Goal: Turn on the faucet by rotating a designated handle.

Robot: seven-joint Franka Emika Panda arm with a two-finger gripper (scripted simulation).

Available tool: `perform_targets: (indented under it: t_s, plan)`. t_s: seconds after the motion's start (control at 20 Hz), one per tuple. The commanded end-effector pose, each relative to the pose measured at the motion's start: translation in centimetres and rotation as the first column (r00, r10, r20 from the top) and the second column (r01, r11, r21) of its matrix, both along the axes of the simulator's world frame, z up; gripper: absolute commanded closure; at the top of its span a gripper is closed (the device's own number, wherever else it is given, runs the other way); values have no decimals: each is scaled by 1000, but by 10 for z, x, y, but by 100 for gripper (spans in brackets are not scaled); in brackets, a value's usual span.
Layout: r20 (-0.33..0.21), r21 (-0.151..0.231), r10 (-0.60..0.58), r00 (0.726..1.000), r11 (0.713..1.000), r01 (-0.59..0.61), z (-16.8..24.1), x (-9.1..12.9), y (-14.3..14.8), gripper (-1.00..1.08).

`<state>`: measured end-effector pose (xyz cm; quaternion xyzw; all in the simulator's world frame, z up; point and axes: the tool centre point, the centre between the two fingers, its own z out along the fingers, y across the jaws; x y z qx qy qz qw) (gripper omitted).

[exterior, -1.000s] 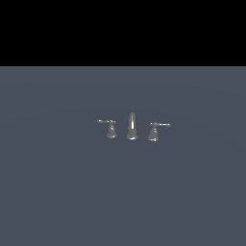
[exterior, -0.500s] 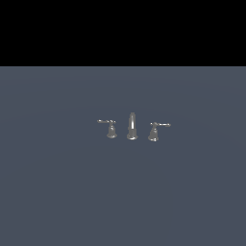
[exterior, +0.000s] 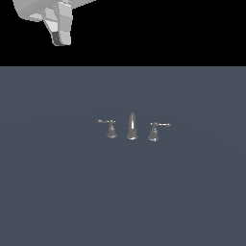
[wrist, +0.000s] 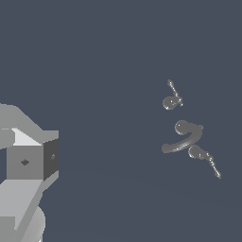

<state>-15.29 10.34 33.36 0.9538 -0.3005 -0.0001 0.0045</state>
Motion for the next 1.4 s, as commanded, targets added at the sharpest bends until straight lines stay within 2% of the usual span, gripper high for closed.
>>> perform_targets:
  t_s: [0.0, 0.35, 0.7, 1.05, 1.35]
  plan:
    - [1, 2, -53, 999, 999, 53, -13, 11, 6, 108]
    - [1, 6, -191, 982, 982, 191, -46, 43, 18, 108]
    - [1, 9, -319, 948, 948, 319, -78, 75, 26, 108]
    - [1, 10, -440, 898, 898, 440, -110, 107, 28, 108]
    - [2, 9, -545, 838, 838, 545, -139, 137, 26, 108]
